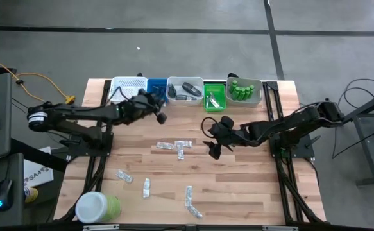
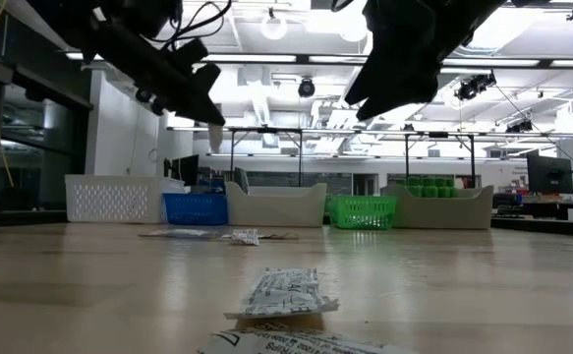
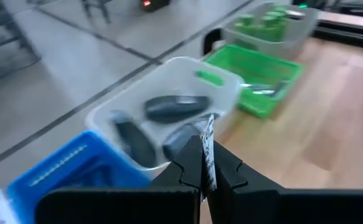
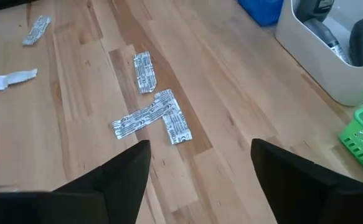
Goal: Pick & Place Travel size toiletries
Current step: Put the bandage pack into the left white bin
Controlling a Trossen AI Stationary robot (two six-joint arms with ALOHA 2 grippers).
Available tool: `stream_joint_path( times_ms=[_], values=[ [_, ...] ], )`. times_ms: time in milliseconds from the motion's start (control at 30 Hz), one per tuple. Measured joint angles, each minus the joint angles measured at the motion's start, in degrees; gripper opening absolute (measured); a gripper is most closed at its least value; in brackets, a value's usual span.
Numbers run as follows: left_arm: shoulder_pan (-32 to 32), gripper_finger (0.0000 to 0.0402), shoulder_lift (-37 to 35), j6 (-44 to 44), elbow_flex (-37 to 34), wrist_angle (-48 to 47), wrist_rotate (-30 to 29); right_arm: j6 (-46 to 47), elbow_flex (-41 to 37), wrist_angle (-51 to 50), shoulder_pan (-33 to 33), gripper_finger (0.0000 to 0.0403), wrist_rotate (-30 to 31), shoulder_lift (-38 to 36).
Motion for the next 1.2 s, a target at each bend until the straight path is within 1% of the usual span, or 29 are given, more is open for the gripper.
stream_joint_path(
  times_ms=[200, 267, 433, 533, 667, 733, 800, 900, 967, 1033, 1200],
  values=[
    [5.07, 0.0000, -1.98, -0.02, 0.00, -2.18, 0.09, 0.99, -0.02, 0.91, 0.00, 0.0270, 0.07, 0.04],
    [6.86, 0.0000, -2.20, -1.28, 0.00, -3.52, -0.31, 1.26, -0.02, 0.99, 0.00, 0.0270, 0.06, 0.04],
    [11.71, 0.0000, -2.05, -8.49, -0.05, -10.01, -4.06, 1.14, -0.02, 1.23, 0.04, 0.0270, 0.30, 0.04],
    [13.35, 0.0000, -1.45, -9.83, -0.29, -11.78, -6.24, 1.04, -0.02, 1.27, -0.03, 0.0270, 1.21, 0.07],
    [14.36, 0.0000, -1.48, -9.79, -0.33, -11.88, -11.08, 1.03, -0.02, 1.39, -0.03, 0.0270, 1.51, 0.09],
    [14.36, 0.0000, -1.48, -9.02, -0.33, -12.67, -15.45, 1.01, -0.02, 1.66, -0.03, 0.0270, 1.54, 0.09],
    [14.32, 0.0000, -1.50, -10.48, -0.33, -15.80, -20.46, 0.99, -0.02, 1.64, -0.03, 0.0270, 1.54, 0.09],
    [14.42, 0.0000, -1.50, -14.89, -0.33, -21.15, -24.06, 0.97, -0.02, 1.64, -0.03, 0.0270, 1.54, 0.09],
    [15.16, 0.0000, -1.50, -16.29, -0.33, -23.43, -24.39, 0.62, -0.02, 1.63, -0.03, 0.0270, 1.54, 0.09],
    [16.27, 0.0006, -1.50, -16.55, -0.33, -24.65, -23.22, -0.05, -0.02, 1.64, -0.03, 0.0270, 1.54, 0.09],
    [19.54, 0.0054, -1.48, -16.69, -0.33, -25.31, -16.91, -0.15, -0.02, 1.66, -0.03, 0.0270, 1.56, 0.09]
  ],
)
